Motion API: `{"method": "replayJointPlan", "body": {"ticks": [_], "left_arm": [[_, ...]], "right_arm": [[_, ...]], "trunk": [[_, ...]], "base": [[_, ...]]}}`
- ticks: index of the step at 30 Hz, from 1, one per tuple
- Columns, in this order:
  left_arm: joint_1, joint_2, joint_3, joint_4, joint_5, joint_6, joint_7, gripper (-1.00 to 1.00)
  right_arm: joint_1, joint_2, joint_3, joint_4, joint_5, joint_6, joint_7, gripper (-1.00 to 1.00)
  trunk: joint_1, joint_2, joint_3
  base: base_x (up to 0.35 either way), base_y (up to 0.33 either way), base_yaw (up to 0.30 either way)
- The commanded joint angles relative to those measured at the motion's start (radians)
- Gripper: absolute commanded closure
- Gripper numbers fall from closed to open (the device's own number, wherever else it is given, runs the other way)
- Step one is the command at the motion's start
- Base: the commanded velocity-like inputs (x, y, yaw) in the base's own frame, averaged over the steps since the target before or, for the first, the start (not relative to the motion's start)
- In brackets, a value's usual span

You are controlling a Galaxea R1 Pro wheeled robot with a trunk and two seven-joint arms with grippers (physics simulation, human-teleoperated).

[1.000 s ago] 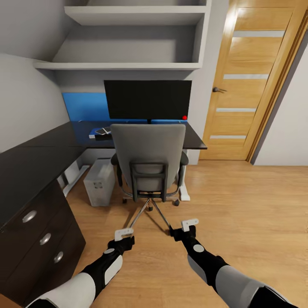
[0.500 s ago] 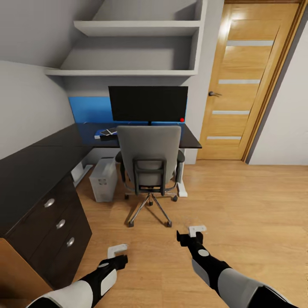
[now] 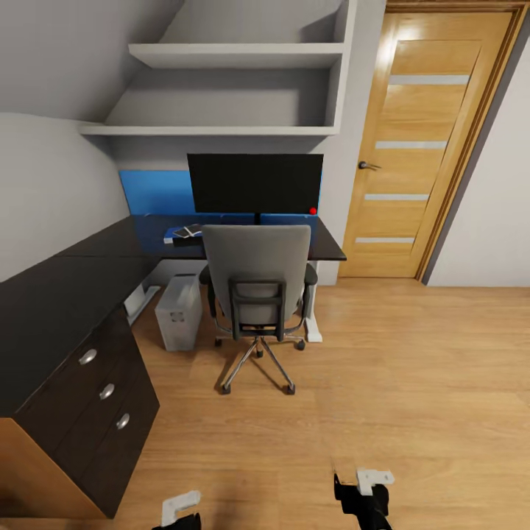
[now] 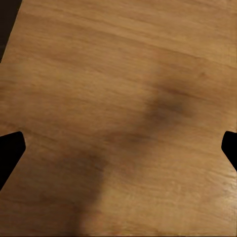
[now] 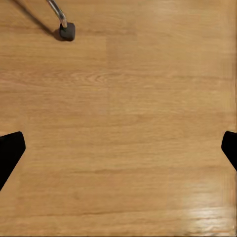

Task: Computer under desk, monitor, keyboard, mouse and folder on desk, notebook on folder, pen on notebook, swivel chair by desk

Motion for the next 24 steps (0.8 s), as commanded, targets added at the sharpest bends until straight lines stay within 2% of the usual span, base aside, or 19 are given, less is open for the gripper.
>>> {"method": "replayJointPlan", "body": {"ticks": [1, 4, 6, 10, 16, 24], "left_arm": [[0.013, 0.001, -0.009, 0.000, 0.006, -0.006, 0.004, -1.00], [0.043, 0.012, -0.009, 0.000, 0.006, -0.011, 0.003, -1.00], [0.089, 0.041, -0.009, 0.000, 0.006, -0.014, -0.005, -1.00], [0.107, 0.069, -0.009, 0.000, 0.006, -0.014, -0.007, -1.00], [0.111, 0.073, -0.010, 0.000, 0.006, -0.015, -0.006, -1.00], [0.120, 0.075, -0.009, 0.000, 0.007, -0.016, 0.000, -1.00]], "right_arm": [[0.012, 0.000, 0.009, 0.002, -0.002, -0.004, -0.006, -1.00], [0.026, -0.001, 0.009, 0.004, -0.002, -0.006, -0.007, -1.00], [0.041, 0.000, 0.009, 0.007, -0.003, -0.007, -0.008, -1.00], [0.047, 0.000, 0.009, 0.009, -0.004, -0.008, -0.008, -1.00], [0.079, -0.001, 0.009, 0.009, -0.006, -0.015, -0.007, -1.00], [0.193, -0.006, 0.008, 0.010, -0.018, -0.156, -0.008, -1.00]], "trunk": [[-0.004, 0.007, 0.002], [-0.016, 0.028, 0.012], [-0.023, 0.042, 0.018], [-0.039, 0.070, 0.031], [-0.062, 0.112, 0.049], [-0.092, 0.168, 0.076]], "base": [[0.000, 0.000, 0.000], [0.000, 0.000, 0.000], [0.000, 0.000, 0.000], [0.000, 0.000, 0.000], [0.000, 0.000, 0.000], [0.000, 0.000, 0.030]]}}
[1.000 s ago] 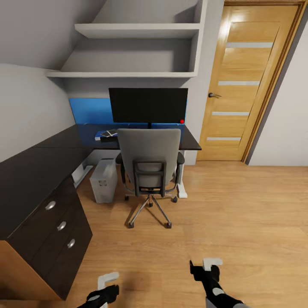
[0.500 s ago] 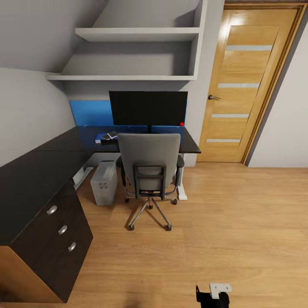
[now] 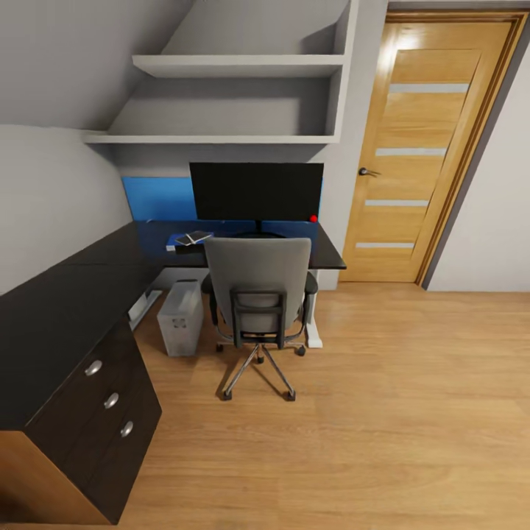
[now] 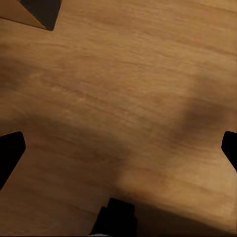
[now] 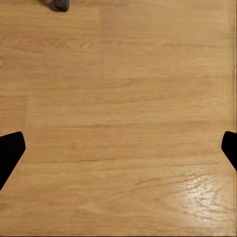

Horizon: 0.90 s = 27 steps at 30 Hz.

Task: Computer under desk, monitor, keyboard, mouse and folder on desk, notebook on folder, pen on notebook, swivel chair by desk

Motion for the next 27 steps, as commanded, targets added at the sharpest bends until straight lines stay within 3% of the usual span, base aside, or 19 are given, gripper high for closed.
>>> {"method": "replayJointPlan", "body": {"ticks": [1, 12, 19, 24, 27], "left_arm": [[0.005, 0.000, -0.009, 0.000, 0.005, -0.003, 0.004, -1.00], [0.134, 0.002, -0.009, 0.000, 0.005, -0.134, 0.000, -1.00], [0.238, 0.002, -0.010, 0.000, 0.003, -0.359, -0.002, -1.00], [0.280, -0.001, -0.012, 0.000, 0.000, -0.527, -0.004, -1.00], [0.298, -0.011, -0.014, 0.000, -0.003, -0.580, -0.004, -1.00]], "right_arm": [[0.009, -0.002, 0.010, 0.002, 0.002, -0.014, -0.009, -1.00], [0.106, -0.048, 0.010, 0.006, -0.001, -0.161, -0.010, -1.00], [0.173, -0.065, 0.011, 0.006, -0.063, -0.287, -0.009, -1.00], [0.214, -0.067, 0.012, 0.006, -0.078, -0.399, -0.008, -1.00], [0.222, -0.066, 0.013, 0.006, -0.080, -0.399, -0.008, -1.00]], "trunk": [[-0.004, 0.007, 0.003], [-0.046, 0.084, 0.042], [-0.073, 0.133, 0.064], [-0.092, 0.168, 0.080], [-0.104, 0.189, 0.089]], "base": [[0.000, 0.000, 0.100], [0.000, 0.000, 0.113], [0.000, 0.000, 0.011], [0.000, 0.000, 0.001], [0.000, 0.000, 0.000]]}}
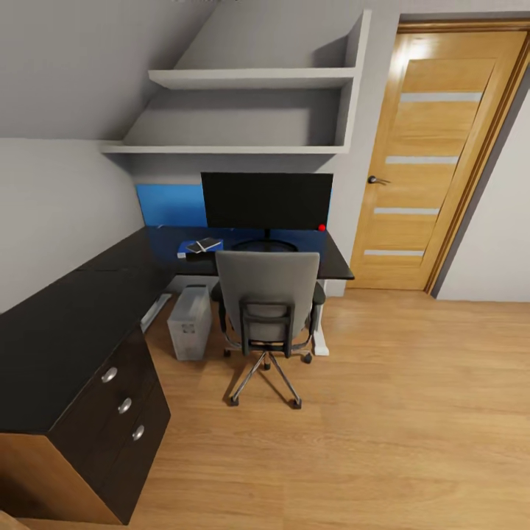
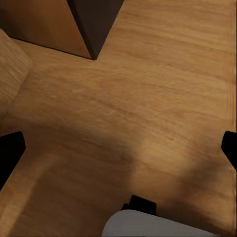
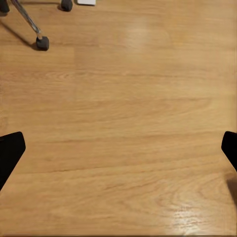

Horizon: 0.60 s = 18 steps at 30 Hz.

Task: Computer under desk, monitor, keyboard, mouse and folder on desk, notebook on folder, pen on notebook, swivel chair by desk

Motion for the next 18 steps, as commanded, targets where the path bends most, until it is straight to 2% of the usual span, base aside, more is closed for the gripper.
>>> {"method": "replayJointPlan", "body": {"ticks": [1, 2, 3, 7, 13, 18], "left_arm": [[0.007, -0.007, -0.008, 0.000, 0.002, -0.032, 0.008, -1.00], [0.021, -0.017, -0.009, 0.000, 0.002, -0.094, 0.008, -1.00], [0.028, -0.019, -0.009, 0.000, 0.001, -0.113, 0.008, -1.00], [0.042, -0.025, -0.010, 0.000, 0.001, -0.140, 0.008, -1.00], [0.043, -0.025, -0.011, 0.000, 0.001, -0.135, 0.008, -1.00], [0.043, -0.024, -0.013, -0.001, 0.000, -0.069, 0.010, -1.00]], "right_arm": [[0.000, 0.001, 0.009, 0.002, 0.003, -0.002, -0.010, -1.00], [0.002, 0.004, 0.009, 0.002, 0.003, -0.002, -0.010, -1.00], [0.003, 0.004, 0.009, 0.002, 0.003, -0.002, -0.010, -1.00], [0.004, 0.006, 0.010, 0.001, 0.004, -0.002, -0.010, -1.00], [0.005, 0.007, 0.011, 0.002, 0.006, -0.002, -0.009, -1.00], [0.005, 0.009, 0.011, 0.002, 0.004, -0.002, -0.010, -1.00]], "trunk": [[-0.004, 0.007, 0.002], [-0.008, 0.014, 0.005], [-0.012, 0.021, 0.009], [-0.027, 0.049, 0.021], [-0.050, 0.091, 0.040], [-0.069, 0.126, 0.056]], "base": [[0.000, 0.000, 0.000], [0.000, 0.000, 0.000], [0.000, 0.000, 0.000], [0.000, 0.000, 0.000], [0.000, 0.000, 0.000], [0.000, 0.000, 0.000]]}}
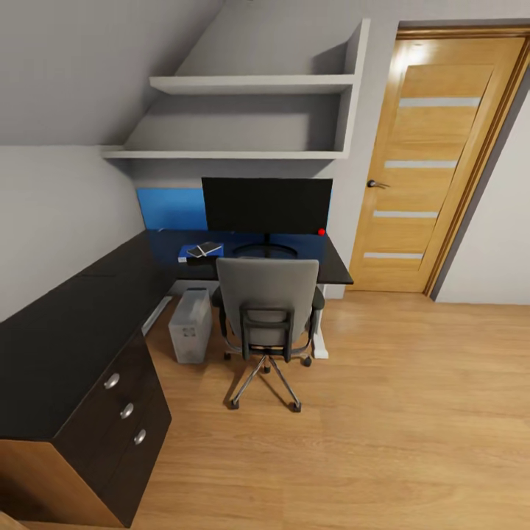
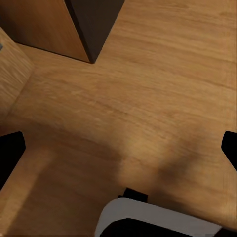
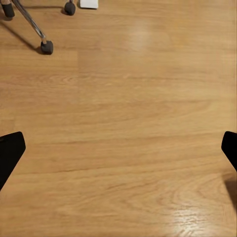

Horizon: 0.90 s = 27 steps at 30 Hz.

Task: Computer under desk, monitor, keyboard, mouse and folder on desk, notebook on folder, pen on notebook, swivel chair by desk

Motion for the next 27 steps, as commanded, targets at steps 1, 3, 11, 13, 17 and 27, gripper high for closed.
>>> {"method": "replayJointPlan", "body": {"ticks": [1, 3, 11, 13, 17, 27], "left_arm": [[-0.001, 0.000, -0.009, 0.000, 0.003, 0.005, 0.008, -1.00], [0.000, 0.002, -0.010, 0.000, 0.003, 0.034, 0.008, -1.00], [0.000, 0.002, -0.010, -0.009, 0.000, 0.217, 0.006, -1.00], [0.000, 0.004, -0.009, -0.012, -0.001, 0.228, 0.006, -1.00], [0.000, 0.002, -0.009, -0.014, 0.000, 0.243, 0.005, -1.00], [0.000, 0.002, -0.005, -0.011, 0.005, 0.249, 0.008, -1.00]], "right_arm": [[-0.001, 0.000, 0.008, 0.002, 0.003, -0.002, -0.011, -1.00], [-0.001, 0.002, 0.008, 0.002, 0.002, -0.002, -0.011, -1.00], [-0.001, 0.001, 0.004, -0.008, 0.001, 0.013, -0.010, -1.00], [-0.001, 0.001, 0.005, -0.009, 0.002, 0.027, -0.010, -1.00], [-0.001, 0.002, 0.005, -0.007, 0.002, 0.041, -0.009, -1.00], [-0.001, 0.002, 0.007, -0.010, 0.001, 0.045, -0.008, -1.00]], "trunk": [[-0.004, 0.007, 0.002], [-0.012, 0.021, 0.009], [-0.012, 0.021, 0.009], [-0.012, 0.021, 0.009], [-0.012, 0.021, 0.009], [-0.012, 0.021, 0.009]], "base": [[0.000, 0.000, 0.000], [0.000, 0.000, 0.000], [0.000, 0.000, 0.000], [0.000, 0.000, 0.000], [0.000, 0.000, 0.000], [0.000, 0.000, 0.000]]}}
